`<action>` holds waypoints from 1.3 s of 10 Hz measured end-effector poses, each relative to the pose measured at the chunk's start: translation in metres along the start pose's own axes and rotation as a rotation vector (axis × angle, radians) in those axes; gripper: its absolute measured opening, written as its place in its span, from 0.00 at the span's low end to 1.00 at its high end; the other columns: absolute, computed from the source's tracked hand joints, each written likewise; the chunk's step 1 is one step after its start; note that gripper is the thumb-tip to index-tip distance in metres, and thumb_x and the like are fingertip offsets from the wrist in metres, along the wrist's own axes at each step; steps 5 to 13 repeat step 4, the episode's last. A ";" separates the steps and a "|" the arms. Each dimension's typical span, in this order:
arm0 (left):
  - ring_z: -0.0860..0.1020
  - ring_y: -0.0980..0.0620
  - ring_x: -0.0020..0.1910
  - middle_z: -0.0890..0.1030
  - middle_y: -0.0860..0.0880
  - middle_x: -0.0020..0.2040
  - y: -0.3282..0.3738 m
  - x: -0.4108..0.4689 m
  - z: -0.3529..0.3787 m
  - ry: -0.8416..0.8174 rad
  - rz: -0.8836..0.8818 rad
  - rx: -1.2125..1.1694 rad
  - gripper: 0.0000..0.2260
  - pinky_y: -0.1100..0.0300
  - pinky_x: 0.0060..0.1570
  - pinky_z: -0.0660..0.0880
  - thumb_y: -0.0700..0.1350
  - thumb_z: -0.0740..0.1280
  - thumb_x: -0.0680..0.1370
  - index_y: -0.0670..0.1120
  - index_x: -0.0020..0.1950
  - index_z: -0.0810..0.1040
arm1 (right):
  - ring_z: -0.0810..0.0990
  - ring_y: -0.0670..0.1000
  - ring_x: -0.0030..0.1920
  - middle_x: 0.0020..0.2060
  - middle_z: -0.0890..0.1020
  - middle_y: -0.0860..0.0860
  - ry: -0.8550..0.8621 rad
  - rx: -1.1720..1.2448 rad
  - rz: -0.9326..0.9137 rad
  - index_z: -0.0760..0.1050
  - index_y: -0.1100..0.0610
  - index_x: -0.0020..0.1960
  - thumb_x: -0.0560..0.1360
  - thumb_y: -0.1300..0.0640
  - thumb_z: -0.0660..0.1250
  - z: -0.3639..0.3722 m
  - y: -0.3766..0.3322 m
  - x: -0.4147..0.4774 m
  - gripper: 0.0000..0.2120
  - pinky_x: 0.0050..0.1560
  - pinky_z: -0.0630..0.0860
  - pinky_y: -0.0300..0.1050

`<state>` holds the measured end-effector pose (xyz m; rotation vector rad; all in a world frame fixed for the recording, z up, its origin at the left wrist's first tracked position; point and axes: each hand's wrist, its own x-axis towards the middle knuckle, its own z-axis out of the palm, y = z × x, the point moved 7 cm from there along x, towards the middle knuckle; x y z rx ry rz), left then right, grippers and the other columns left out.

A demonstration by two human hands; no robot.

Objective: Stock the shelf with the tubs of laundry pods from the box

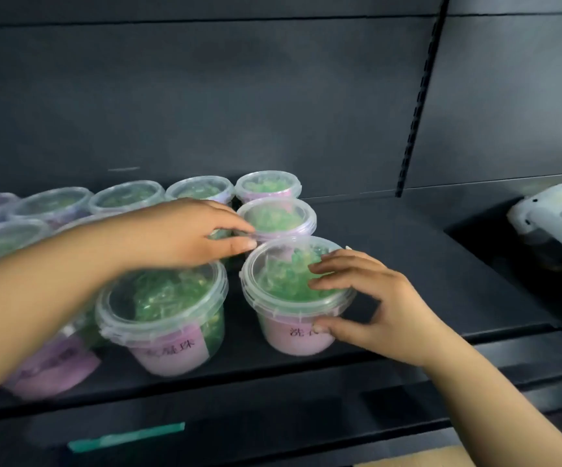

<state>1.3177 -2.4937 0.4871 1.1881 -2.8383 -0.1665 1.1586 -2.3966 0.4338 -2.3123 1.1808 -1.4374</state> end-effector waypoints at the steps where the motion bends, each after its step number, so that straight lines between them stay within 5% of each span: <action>1: 0.66 0.69 0.57 0.67 0.72 0.57 -0.001 -0.058 -0.006 0.145 -0.065 0.169 0.42 0.75 0.59 0.58 0.80 0.36 0.58 0.65 0.62 0.70 | 0.74 0.38 0.59 0.54 0.77 0.39 -0.013 0.046 -0.007 0.76 0.47 0.53 0.67 0.37 0.67 0.009 0.002 0.004 0.20 0.67 0.66 0.45; 3: 0.59 0.70 0.60 0.55 0.75 0.58 -0.013 -0.106 0.031 0.192 -0.230 -0.037 0.36 0.71 0.62 0.54 0.82 0.33 0.50 0.78 0.54 0.56 | 0.72 0.38 0.61 0.55 0.76 0.39 -0.029 0.025 -0.006 0.75 0.43 0.53 0.68 0.34 0.65 0.022 -0.001 0.006 0.19 0.71 0.60 0.42; 4: 0.57 0.73 0.59 0.55 0.80 0.55 -0.017 -0.108 0.022 0.161 -0.282 -0.151 0.40 0.70 0.64 0.54 0.82 0.36 0.50 0.76 0.59 0.60 | 0.70 0.38 0.64 0.58 0.75 0.38 -0.020 0.048 0.047 0.73 0.37 0.51 0.66 0.31 0.64 0.011 -0.007 0.005 0.17 0.70 0.62 0.43; 13: 0.57 0.73 0.59 0.55 0.80 0.55 -0.017 -0.108 0.022 0.161 -0.282 -0.151 0.40 0.70 0.64 0.54 0.82 0.36 0.50 0.76 0.59 0.60 | 0.70 0.38 0.64 0.58 0.75 0.38 -0.020 0.048 0.047 0.73 0.37 0.51 0.66 0.31 0.64 0.011 -0.007 0.005 0.17 0.70 0.62 0.43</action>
